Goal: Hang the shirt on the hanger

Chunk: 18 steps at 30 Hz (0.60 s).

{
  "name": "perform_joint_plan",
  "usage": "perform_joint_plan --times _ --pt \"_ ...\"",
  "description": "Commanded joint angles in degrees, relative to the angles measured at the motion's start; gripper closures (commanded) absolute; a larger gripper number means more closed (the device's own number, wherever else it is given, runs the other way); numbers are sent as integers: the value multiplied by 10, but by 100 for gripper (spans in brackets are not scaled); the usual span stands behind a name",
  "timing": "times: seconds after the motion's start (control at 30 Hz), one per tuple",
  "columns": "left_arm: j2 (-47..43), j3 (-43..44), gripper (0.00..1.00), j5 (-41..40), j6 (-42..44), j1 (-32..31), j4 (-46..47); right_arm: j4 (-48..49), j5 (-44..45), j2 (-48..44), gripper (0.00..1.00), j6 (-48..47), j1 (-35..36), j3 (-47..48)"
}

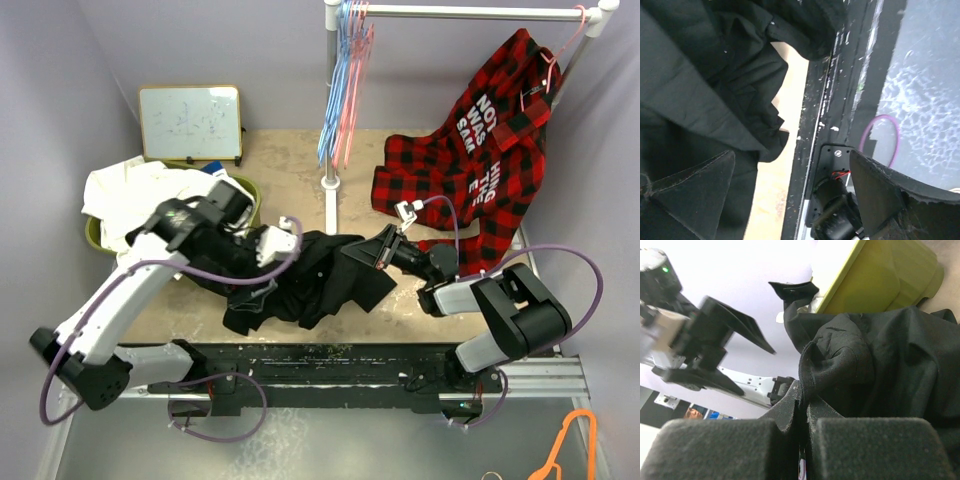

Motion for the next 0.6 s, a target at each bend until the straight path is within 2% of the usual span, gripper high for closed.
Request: perform_joint_plan --times 0.0,0.1,0.2,0.23,0.27,0.33,0.37,0.4,0.47,0.57 --pt "28 -52 1 -121 -49 -61 134 180 -10 2 100 15 0 19" --pt "57 -77 0 -233 -73 -80 220 180 -11 3 100 12 -1 9" --pt "82 -95 5 -256 -70 -85 266 180 -10 -4 100 10 -1 -2" --pt "90 -100 16 -269 -72 -87 281 180 -9 -6 100 9 -1 -7" --pt "97 -107 34 -293 -75 -87 297 180 -11 -10 100 8 -1 -10" --pt "112 -119 77 -364 -77 -87 342 180 -23 -14 100 7 -1 -14" --pt "117 -122 94 -401 -72 -87 364 180 -28 -16 100 6 -1 -17" --pt "120 -123 100 -431 -65 -86 392 180 -32 -18 100 5 -2 -22" --pt "119 -117 100 -475 -43 -85 434 180 -45 -16 100 3 -1 -29" --pt "133 -79 100 -486 -20 -72 468 182 -79 -1 100 6 -1 -31"
